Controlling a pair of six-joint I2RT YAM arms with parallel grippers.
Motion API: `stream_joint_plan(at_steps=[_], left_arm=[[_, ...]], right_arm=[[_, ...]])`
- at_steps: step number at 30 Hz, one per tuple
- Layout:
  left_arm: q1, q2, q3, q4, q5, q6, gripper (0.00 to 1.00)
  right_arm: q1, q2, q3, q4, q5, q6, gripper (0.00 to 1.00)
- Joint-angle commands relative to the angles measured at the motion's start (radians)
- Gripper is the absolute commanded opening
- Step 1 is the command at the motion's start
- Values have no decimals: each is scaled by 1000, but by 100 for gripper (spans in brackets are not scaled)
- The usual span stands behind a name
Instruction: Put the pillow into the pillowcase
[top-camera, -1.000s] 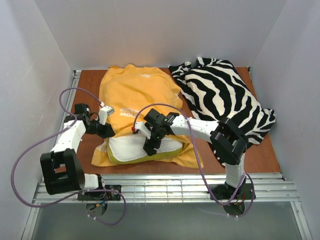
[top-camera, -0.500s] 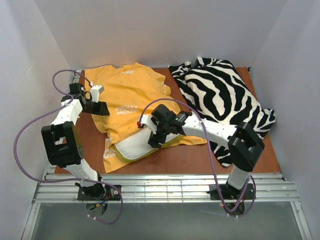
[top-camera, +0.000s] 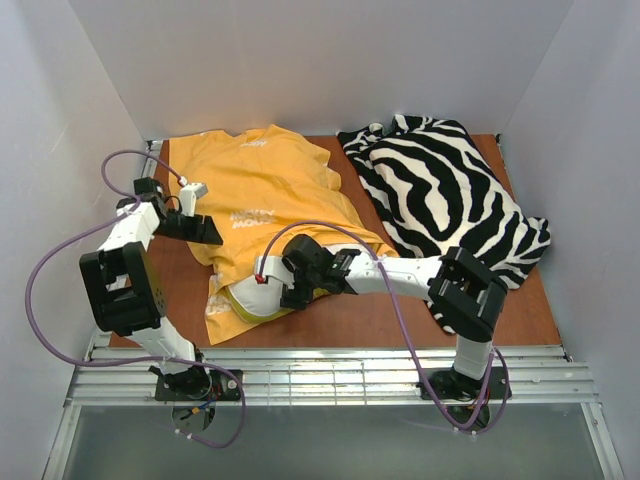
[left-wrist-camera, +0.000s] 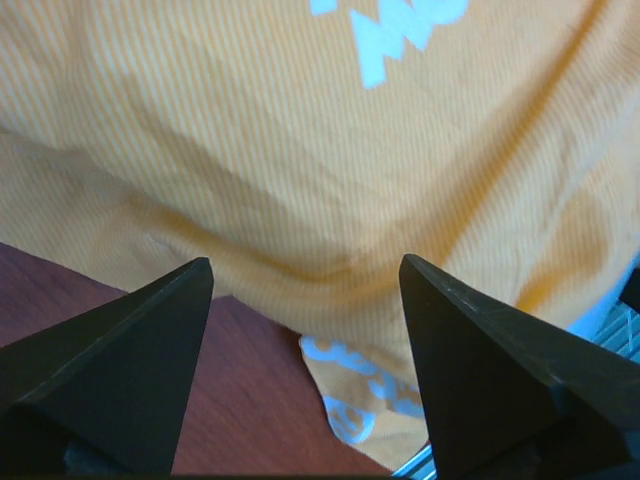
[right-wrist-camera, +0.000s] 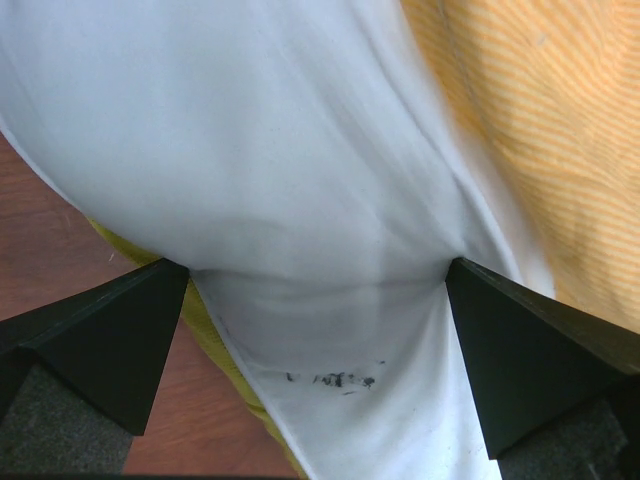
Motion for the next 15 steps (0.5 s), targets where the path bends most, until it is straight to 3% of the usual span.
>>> stream_joint_plan(at_steps=[1,2,4,5,6,9,10,15], left_arm=[[48,-36,88,-173,133,189,73],[63,-29,104,-239,147,217,89],[74,-44,112,-277,171,268,89],[74,-77,99,-279,162,312,89],[74,-96,66,-279,150,349,89],[48,-197,-23,-189,84,403,89],[41,-215,-75,-152,49,411,89],[-31,-221,-155,54,-43,490,89]], right_arm=[[1,4,-36,164,21,-92,99],[1,14,-39,167,18,-104,99],[1,60,-42,165,21,-144,96],[1,77,-31,159,15,-155,90],[-4,108,-16,115,8,-143,58],[-19,126,39,52,-86,-89,12],[-27,122,44,47,-92,-49,2],[-51,55,43,52,-187,54,1]])
